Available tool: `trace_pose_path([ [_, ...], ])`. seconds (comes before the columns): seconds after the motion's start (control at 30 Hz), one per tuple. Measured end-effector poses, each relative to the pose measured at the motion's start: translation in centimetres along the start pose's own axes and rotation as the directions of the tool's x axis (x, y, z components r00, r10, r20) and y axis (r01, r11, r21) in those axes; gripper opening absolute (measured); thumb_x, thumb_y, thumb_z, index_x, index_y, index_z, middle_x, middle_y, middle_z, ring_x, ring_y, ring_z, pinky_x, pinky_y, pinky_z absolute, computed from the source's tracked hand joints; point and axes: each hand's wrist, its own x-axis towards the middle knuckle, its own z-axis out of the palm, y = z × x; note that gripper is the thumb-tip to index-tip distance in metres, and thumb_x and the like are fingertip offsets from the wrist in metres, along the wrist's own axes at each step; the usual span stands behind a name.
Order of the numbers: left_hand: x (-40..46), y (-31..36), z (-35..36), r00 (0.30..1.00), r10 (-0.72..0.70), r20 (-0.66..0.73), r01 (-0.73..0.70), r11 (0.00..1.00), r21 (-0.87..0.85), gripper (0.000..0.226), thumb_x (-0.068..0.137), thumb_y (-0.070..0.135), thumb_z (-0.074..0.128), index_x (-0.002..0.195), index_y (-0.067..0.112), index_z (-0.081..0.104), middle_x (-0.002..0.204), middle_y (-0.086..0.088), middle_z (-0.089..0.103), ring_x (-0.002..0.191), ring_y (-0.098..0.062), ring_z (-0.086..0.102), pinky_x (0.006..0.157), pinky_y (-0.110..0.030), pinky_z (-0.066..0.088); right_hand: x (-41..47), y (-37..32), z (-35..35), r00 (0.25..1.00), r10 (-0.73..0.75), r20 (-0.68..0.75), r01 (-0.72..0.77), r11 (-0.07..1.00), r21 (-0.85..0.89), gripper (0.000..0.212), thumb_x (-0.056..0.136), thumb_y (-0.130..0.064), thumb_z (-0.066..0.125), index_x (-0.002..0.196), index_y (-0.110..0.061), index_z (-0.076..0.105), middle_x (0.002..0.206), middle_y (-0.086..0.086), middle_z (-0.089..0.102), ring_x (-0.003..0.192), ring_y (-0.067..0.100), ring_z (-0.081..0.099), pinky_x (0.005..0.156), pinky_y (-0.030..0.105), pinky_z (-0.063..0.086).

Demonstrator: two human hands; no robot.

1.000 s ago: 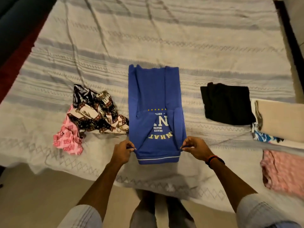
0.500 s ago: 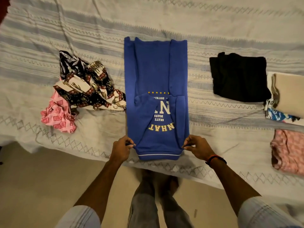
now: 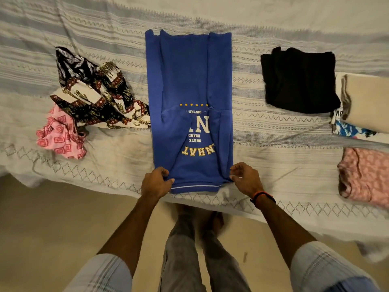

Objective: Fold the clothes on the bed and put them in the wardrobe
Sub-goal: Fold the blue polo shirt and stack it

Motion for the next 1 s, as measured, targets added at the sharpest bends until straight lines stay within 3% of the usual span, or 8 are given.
trace_pose_path([
  [0.07,0.1,1.2,0.0,1.0,0.009,0.026,-0.008,0.999,-0.031,0.036,0.082,0.027,0.077,0.111,0.01,0.064,0.108,-0.004,0.067,0.104,-0.022,0.063,0.088,-0.031,0.048,-0.1,-0.3,-0.5,0.999,0.04,-0.034,-0.039,0.999,0.014,0.022,0.084,-0.004,0.07,0.105,-0.009,0.064,0.096,0.004,0.07,0.087,0.014,0.062,0.07,0.002,0.04],
  [0.2,0.5,4.8,0.0,0.993,0.062,0.101,-0.049,0.991,-0.124,0.032,0.085,0.021,0.075,0.111,0.008,0.062,0.103,0.0,0.064,0.099,-0.015,0.061,0.088,-0.027,0.047,-0.4,-1.1,-1.6,0.993,0.093,-0.075,-0.09,0.995,0.047,0.023,0.085,-0.01,0.07,0.108,-0.009,0.064,0.094,0.005,0.072,0.083,0.013,0.061,0.058,-0.004,0.037],
  [0.47,2.9,12.7,1.4,0.974,0.156,0.164,-0.118,0.967,-0.224,0.021,0.085,0.02,0.073,0.104,0.011,0.068,0.094,0.001,0.068,0.092,-0.013,0.065,0.088,-0.028,0.054,1.1,-3.4,-2.5,0.983,0.149,-0.102,-0.13,0.976,0.174,0.025,0.085,-0.014,0.071,0.109,-0.011,0.065,0.087,-0.002,0.069,0.087,0.013,0.064,0.071,0.01,0.044],
  [0.67,6.3,17.2,4.0,0.983,0.141,0.121,-0.101,0.952,-0.29,0.021,0.087,0.017,0.071,0.106,0.01,0.066,0.098,-0.005,0.07,0.091,-0.019,0.068,0.075,-0.027,0.056,4.4,-3.3,-1.3,0.989,0.135,-0.057,-0.12,0.97,0.212,0.035,0.081,-0.015,0.077,0.113,-0.01,0.062,0.102,0.005,0.071,0.084,0.015,0.065,0.071,0.014,0.047],
  [0.77,8.7,19.0,5.9,0.993,0.113,0.042,-0.093,0.942,-0.321,0.022,0.084,0.019,0.074,0.103,0.012,0.066,0.096,-0.001,0.07,0.091,-0.018,0.068,0.083,-0.03,0.055,6.1,-2.2,-0.4,0.997,0.078,-0.03,-0.072,0.985,0.156,0.042,0.077,-0.018,0.08,0.112,-0.011,0.059,0.109,0.005,0.067,0.088,0.018,0.064,0.082,0.03,0.055],
  [0.83,9.9,20.3,6.6,0.995,0.096,-0.029,-0.1,0.943,-0.317,0.032,0.082,0.022,0.077,0.11,0.01,0.065,0.1,0.002,0.068,0.093,-0.012,0.064,0.082,-0.023,0.049,6.6,-1.6,0.4,1.0,0.008,-0.03,-0.006,0.998,0.065,0.051,0.073,-0.026,0.083,0.114,-0.013,0.056,0.113,0.005,0.061,0.096,0.021,0.061,0.087,0.037,0.054],
  [0.93,11.5,22.1,7.8,0.993,0.055,-0.102,-0.087,0.932,-0.351,0.047,0.078,0.027,0.082,0.116,0.01,0.062,0.104,0.002,0.066,0.092,-0.01,0.062,0.079,-0.021,0.049,7.7,-0.9,1.3,0.997,-0.067,-0.03,0.064,0.992,-0.113,0.067,0.071,-0.039,0.084,0.124,-0.015,0.05,0.122,0.004,0.05,0.105,0.022,0.057,0.089,0.036,0.052],
  [1.0,12.2,23.0,8.3,0.992,0.034,-0.124,-0.077,0.932,-0.355,0.052,0.074,0.032,0.084,0.116,0.011,0.06,0.097,0.005,0.065,0.09,-0.011,0.062,0.079,-0.024,0.052,7.9,-1.0,1.8,0.995,-0.096,-0.021,0.091,0.979,-0.181,0.064,0.074,-0.038,0.081,0.125,-0.015,0.049,0.124,0.004,0.049,0.105,0.023,0.057,0.086,0.036,0.052],
])
